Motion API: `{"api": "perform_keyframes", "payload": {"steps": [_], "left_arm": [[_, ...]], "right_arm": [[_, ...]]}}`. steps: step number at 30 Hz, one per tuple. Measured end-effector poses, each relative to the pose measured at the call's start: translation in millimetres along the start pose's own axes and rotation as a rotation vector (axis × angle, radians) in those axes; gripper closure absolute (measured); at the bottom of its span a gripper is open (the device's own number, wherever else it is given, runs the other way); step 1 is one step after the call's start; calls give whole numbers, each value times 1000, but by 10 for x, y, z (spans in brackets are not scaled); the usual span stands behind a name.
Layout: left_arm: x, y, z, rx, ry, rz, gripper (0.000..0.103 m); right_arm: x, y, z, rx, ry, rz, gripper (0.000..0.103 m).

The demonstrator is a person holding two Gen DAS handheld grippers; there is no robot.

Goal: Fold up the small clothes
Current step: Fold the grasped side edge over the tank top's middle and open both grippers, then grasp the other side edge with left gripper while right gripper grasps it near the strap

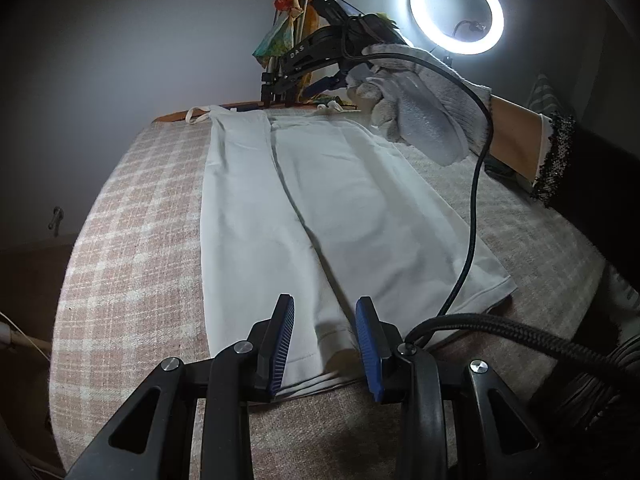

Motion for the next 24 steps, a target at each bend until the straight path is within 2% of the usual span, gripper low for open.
{"api": "perform_keyframes", "payload": {"steps": [12, 17, 20, 24], "left_arm": [[181, -120, -457, -17, 33, -34, 73], [216, -82, -780, -73, 80, -21, 72], [200, -69, -1028, -108, 140, -12, 68], [181, -20, -1319, -122, 234, -6, 65]], "right_arm": [[-218, -1270, -503, -51, 55, -99, 57], [-360, -1651, -769, -66, 97, -123, 57], [-464, -1816, -913, -67, 116, -127, 56], [-580, -1942, -1068, -73, 125, -140, 45]]}}
Point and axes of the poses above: each gripper's, at about its wrist camera, not at the fingertips, and y roughly the way its jaws point, z to its left, x to its top, the point moved 9 cm from there along y, roughly the way its jaws point, and after that the axes turned 10 degrees about x, right-handed, at the moved point
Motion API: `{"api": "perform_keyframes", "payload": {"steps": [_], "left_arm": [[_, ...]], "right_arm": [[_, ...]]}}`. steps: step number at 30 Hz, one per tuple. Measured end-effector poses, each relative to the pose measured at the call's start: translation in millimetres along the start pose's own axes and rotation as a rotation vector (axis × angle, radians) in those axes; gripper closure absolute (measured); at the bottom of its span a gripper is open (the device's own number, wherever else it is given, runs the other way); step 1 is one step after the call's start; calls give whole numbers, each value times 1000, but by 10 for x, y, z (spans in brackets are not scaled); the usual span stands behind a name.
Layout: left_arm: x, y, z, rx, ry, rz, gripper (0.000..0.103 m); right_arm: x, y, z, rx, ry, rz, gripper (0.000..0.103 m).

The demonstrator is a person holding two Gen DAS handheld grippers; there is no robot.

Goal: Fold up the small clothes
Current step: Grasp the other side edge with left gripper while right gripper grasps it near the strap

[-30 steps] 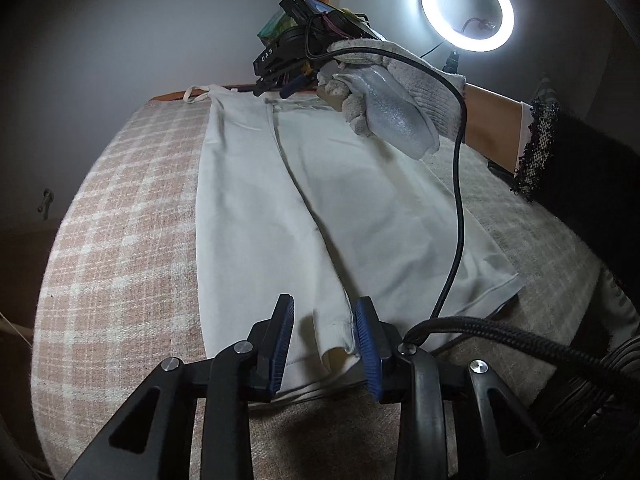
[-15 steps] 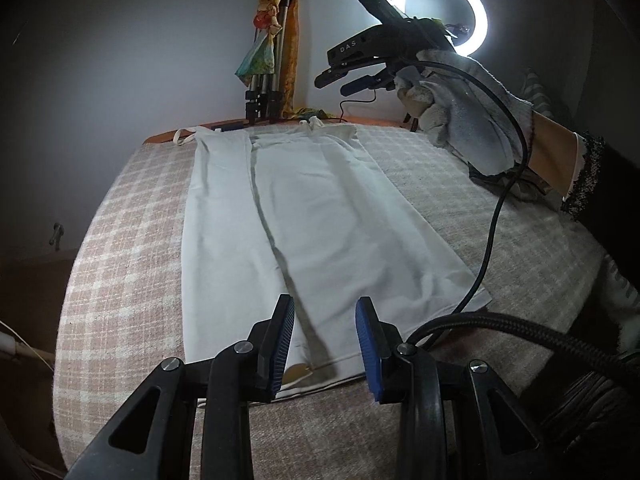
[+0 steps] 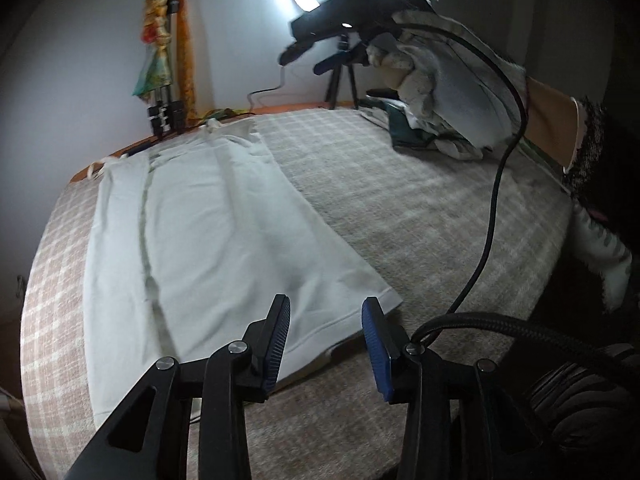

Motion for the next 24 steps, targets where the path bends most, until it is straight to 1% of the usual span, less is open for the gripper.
{"api": "perform_keyframes", "payload": {"steps": [2, 4, 6, 9, 14, 17, 20, 21, 23, 24], "left_arm": [[20, 60, -120, -13, 32, 11, 63], [15, 114, -211, -15, 54, 24, 52], [12, 177, -296, -22, 69, 36, 48], [-11, 277, -414, -21, 93, 61, 48], [-56, 445, -548, -4, 111, 91, 48], [-67, 503, -560, 20, 120, 91, 50], [-74, 571, -528, 43, 115, 94, 57], [-79, 590, -498, 45, 110, 97, 61], [-77, 615, -446, 29, 89, 95, 62], [-67, 619, -420, 27, 85, 91, 67]], "right_arm": [[-31, -18, -62, 6, 4, 4, 44], [-73, -30, -143, 4, 9, 11, 44], [-110, -21, -225, 6, 16, 19, 43], [-162, 66, -316, 16, 28, 30, 40], [-233, 329, -442, 47, 54, 63, 40], [-218, 547, -474, 72, 80, 72, 40], [-197, 782, -494, 98, 112, 75, 40], [-193, 885, -500, 103, 124, 81, 40], [-191, 1049, -497, 103, 133, 92, 40], [-187, 1127, -494, 103, 135, 96, 40]]}}
Point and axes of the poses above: each gripper's, at about its wrist camera, not at the fingertips, and y roughly the way its jaws point, z to its left, x to its top, the point moved 9 cm from there along y, roughly the way its jaws point, and after that the axes turned 10 degrees about x, right-handed, at the moved point
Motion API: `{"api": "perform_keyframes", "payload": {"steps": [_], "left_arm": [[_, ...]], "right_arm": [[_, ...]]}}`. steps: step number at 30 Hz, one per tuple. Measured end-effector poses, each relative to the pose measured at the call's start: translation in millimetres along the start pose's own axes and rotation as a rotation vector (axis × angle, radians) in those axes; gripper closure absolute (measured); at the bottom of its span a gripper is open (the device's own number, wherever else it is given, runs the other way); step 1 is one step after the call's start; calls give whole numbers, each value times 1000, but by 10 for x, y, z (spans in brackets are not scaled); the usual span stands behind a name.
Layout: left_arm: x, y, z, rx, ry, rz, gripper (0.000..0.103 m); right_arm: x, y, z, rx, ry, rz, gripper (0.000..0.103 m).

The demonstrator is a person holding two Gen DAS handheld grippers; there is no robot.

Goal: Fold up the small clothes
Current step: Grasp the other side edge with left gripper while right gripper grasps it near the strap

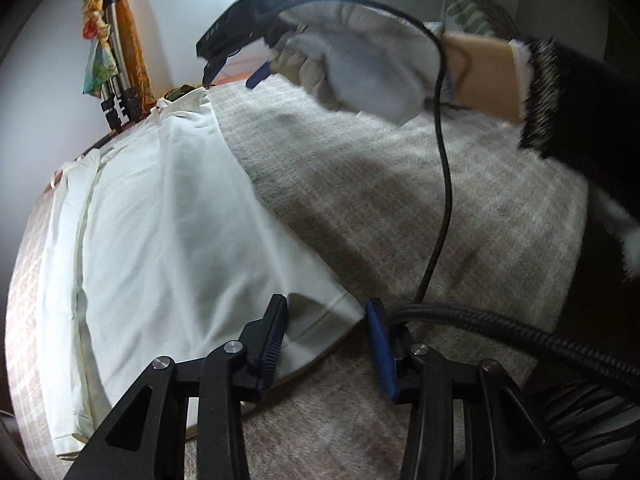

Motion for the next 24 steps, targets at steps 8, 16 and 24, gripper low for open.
{"api": "perform_keyframes", "payload": {"steps": [8, 16, 24], "left_arm": [[25, -13, 202, -85, -122, -32, 97], [65, -195, 258, -172, -221, -78, 99], [63, -258, 324, -226, -285, -107, 99]], "right_arm": [[0, 398, 101, -17, -35, 8, 43], [36, 400, 283, -74, -115, 34, 99], [133, 280, 322, -183, -111, 28, 100]]}}
Point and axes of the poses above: each gripper's, at about its wrist camera, not at the fingertips, and y roughly the way its jaws point, z to its left, x to its top, the point moved 9 cm from there along y, roughly the way its jaws point, and after that the axes turned 10 degrees about x, right-handed, at the moved point
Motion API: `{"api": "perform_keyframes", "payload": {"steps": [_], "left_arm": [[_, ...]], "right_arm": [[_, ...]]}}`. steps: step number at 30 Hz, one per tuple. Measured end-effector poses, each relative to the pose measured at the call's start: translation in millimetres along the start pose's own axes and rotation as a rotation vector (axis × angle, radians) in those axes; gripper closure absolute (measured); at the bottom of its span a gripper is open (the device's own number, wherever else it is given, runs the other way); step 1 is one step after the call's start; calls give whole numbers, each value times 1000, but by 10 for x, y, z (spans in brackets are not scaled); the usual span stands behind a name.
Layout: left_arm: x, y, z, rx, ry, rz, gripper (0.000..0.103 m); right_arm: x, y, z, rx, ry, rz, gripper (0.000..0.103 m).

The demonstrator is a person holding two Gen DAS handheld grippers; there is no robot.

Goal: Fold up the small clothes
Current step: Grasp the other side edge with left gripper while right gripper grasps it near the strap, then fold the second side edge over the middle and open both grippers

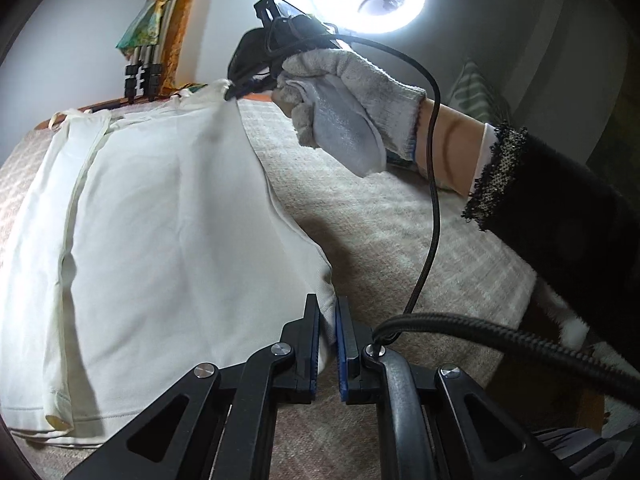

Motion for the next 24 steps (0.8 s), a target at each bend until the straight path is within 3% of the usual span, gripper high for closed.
{"api": "perform_keyframes", "payload": {"steps": [11, 24], "left_arm": [[-143, -249, 364, 28, -112, -45, 99], [-330, -355, 921, 104, -219, -39, 99]], "right_arm": [[200, 1, 538, -20, -70, -2, 100], [249, 580, 1243, -25, -153, 62, 100]]}}
Point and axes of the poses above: each gripper's, at about its wrist camera, not at the fingertips, and y roughly the way its jaws point, z to its left, x to its top, the point moved 9 cm from there along y, roughly the way its jaws point, and after that the axes turned 10 degrees about x, right-handed, at the moved point
